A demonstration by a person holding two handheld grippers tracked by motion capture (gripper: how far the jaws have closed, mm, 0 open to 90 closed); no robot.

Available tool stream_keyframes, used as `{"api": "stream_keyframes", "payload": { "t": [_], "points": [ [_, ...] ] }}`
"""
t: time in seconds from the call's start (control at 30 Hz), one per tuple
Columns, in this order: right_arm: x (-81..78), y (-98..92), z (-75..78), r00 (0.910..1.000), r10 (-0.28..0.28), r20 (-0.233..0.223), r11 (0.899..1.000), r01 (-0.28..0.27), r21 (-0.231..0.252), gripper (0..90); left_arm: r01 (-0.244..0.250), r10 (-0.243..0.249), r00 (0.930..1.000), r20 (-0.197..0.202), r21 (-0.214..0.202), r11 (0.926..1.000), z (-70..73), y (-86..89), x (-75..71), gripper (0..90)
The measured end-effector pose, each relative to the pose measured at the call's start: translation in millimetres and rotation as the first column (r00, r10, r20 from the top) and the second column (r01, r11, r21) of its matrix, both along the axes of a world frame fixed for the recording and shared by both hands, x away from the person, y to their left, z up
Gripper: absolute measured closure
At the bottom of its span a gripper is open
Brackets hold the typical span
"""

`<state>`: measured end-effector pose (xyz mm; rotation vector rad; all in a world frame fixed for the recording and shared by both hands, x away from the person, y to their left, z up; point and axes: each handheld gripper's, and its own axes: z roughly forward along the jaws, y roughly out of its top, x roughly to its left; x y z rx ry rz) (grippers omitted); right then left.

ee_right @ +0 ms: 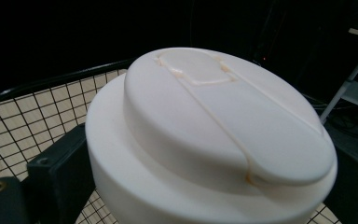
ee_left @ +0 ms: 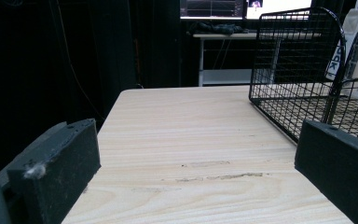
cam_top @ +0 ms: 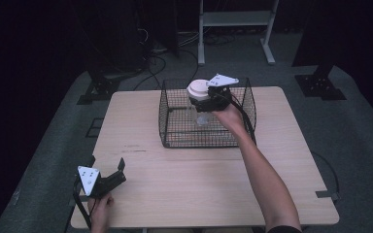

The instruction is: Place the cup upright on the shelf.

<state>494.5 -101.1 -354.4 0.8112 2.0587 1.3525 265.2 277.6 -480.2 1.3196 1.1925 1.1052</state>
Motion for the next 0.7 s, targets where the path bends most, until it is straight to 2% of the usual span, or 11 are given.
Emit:
{"api": "stream_keyframes", "payload": {
  "t": [0.2, 0.37, 0.53, 0.6, 0.7],
  "points": [
    [4.9, -3.2, -11.6, 0.9996, -0.014, -0.026, 1.000, 0.014, 0.006, 4.2, -0.001, 0.001, 1.0000, 0.001, -0.001, 1.0000, 0.0, 0.0, -0.1, 0.0],
    [7.8, -3.2, -18.2, 0.9988, -0.016, -0.047, 1.000, 0.015, -0.015, 4.1, -0.005, 0.005, 1.0000, 0.000, -0.011, 0.9999, 0.0, 1.7, -0.1, 0.0],
    [10.2, -2.1, -24.3, 0.9979, -0.029, -0.058, 0.999, 0.027, -0.046, 4.1, -0.003, 0.003, 1.0000, 0.002, 0.006, 1.0000, -0.1, -0.5, -0.3, 0.0],
    [10.4, -1.2, -26.8, 0.9978, -0.025, -0.061, 0.998, 0.021, -0.062, 4.1, -0.004, 0.004, 1.0000, 0.002, 0.000, 1.0000, -0.1, 0.0, -0.3, 0.0],
    [9.6, -0.8, -27.5, 0.9979, -0.025, -0.059, 0.998, 0.022, -0.058, 4.1, -0.004, 0.004, 1.0000, 0.002, -0.003, 1.0000, -0.1, 0.6, -0.3, 0.0]
  ]
}}
